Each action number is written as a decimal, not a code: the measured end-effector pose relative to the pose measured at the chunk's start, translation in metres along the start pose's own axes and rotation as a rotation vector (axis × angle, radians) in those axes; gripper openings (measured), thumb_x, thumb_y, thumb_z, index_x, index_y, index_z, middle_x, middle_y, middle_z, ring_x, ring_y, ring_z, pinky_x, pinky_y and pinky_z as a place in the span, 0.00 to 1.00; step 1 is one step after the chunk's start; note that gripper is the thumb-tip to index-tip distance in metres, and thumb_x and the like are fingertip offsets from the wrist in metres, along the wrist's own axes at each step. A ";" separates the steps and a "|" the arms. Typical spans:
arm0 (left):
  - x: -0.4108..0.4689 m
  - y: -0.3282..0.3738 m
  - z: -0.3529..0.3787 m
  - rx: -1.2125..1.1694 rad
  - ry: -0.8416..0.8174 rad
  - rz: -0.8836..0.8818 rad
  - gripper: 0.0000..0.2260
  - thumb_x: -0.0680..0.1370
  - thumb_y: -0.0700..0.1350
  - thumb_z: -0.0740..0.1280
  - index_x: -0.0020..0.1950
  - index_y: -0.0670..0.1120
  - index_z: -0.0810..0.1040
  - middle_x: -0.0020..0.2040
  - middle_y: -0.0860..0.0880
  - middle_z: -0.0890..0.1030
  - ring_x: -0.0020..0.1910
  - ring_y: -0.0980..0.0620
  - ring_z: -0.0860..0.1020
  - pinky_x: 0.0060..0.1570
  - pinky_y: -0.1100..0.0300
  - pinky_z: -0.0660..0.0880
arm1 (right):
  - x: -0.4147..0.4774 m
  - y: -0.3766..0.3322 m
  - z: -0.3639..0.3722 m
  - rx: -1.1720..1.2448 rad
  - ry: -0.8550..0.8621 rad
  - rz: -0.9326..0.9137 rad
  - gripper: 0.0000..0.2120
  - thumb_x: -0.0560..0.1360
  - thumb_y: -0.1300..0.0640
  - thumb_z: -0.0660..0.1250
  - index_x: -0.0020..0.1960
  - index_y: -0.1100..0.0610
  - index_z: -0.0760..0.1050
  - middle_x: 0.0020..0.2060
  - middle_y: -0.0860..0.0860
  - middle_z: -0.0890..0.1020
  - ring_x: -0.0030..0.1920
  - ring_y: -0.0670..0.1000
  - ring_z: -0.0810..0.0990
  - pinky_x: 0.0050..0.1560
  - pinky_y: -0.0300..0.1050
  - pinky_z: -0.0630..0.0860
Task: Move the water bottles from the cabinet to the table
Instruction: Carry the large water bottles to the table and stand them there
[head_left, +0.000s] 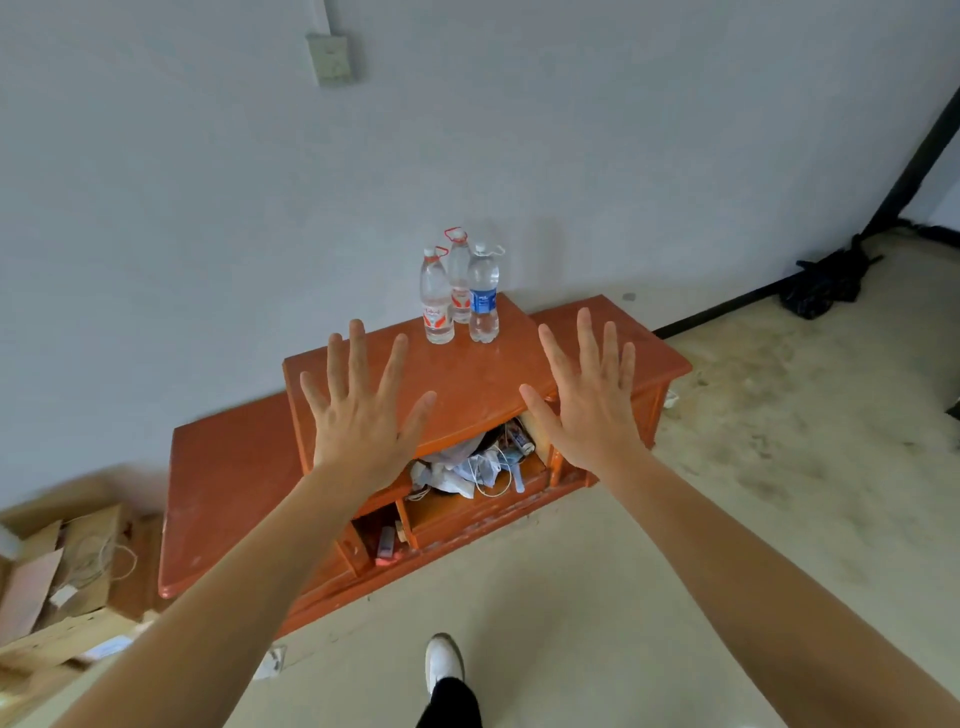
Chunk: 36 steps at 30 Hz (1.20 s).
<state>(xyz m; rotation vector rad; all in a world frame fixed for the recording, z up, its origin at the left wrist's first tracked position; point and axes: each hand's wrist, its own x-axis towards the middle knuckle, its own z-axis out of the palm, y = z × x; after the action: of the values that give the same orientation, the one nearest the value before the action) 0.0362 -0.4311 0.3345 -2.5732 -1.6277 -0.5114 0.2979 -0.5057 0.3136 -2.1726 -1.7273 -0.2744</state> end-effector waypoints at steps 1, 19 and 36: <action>0.025 -0.006 0.016 -0.007 -0.009 -0.011 0.33 0.80 0.68 0.44 0.82 0.56 0.44 0.81 0.45 0.36 0.80 0.40 0.37 0.74 0.29 0.46 | 0.027 0.005 0.017 0.001 -0.016 0.003 0.36 0.82 0.32 0.49 0.83 0.45 0.43 0.82 0.58 0.41 0.80 0.68 0.41 0.77 0.71 0.42; 0.429 -0.007 0.196 -0.049 -0.226 0.066 0.34 0.77 0.68 0.37 0.81 0.57 0.36 0.81 0.46 0.33 0.80 0.41 0.36 0.74 0.31 0.44 | 0.393 0.103 0.182 -0.012 -0.053 0.097 0.36 0.82 0.31 0.49 0.83 0.44 0.41 0.82 0.58 0.41 0.80 0.69 0.44 0.77 0.71 0.46; 0.530 0.017 0.368 -0.187 -0.715 -0.397 0.37 0.81 0.59 0.62 0.83 0.52 0.44 0.83 0.47 0.43 0.81 0.40 0.47 0.75 0.34 0.54 | 0.634 0.150 0.386 0.443 -0.536 -0.211 0.38 0.76 0.26 0.57 0.75 0.50 0.65 0.69 0.55 0.76 0.67 0.59 0.76 0.64 0.55 0.77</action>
<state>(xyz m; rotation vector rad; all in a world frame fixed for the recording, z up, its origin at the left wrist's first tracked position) 0.3491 0.1028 0.1507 -2.7454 -2.4286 0.3244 0.5687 0.1860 0.1662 -1.8313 -2.0456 0.6409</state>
